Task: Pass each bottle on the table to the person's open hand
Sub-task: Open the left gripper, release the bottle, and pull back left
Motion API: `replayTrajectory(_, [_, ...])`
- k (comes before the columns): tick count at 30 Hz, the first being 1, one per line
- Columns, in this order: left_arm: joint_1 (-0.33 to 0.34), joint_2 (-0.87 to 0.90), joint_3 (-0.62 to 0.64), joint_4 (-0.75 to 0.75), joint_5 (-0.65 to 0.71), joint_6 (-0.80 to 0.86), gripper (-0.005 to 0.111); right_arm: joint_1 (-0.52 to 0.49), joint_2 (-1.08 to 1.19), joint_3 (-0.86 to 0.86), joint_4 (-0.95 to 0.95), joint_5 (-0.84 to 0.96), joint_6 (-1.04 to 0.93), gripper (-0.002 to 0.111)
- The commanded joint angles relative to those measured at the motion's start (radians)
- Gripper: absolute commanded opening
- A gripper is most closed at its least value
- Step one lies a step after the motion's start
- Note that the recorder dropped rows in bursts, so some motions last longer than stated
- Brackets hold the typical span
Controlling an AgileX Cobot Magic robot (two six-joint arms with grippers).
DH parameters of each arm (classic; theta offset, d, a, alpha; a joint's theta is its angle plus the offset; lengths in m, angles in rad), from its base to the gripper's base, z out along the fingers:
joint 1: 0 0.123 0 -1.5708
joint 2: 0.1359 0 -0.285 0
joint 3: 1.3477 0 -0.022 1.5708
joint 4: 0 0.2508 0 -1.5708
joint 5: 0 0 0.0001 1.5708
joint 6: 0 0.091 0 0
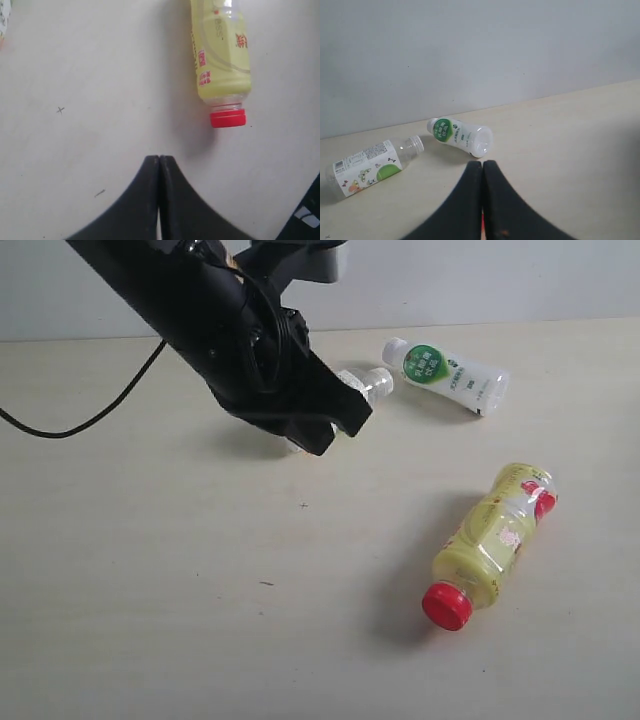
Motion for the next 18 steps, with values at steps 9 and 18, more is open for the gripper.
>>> replayTrajectory(9, [0.002,-0.013,0.015,0.006,-0.164,0.006,0.0,-0.006,-0.007,0.005,0.0,-0.006,-0.003,0.0])
replayTrajectory(18, [0.002,-0.013,0.015,0.006,-0.164,0.006,0.0,-0.006,-0.007,0.005,0.0,-0.006,-0.003,0.0])
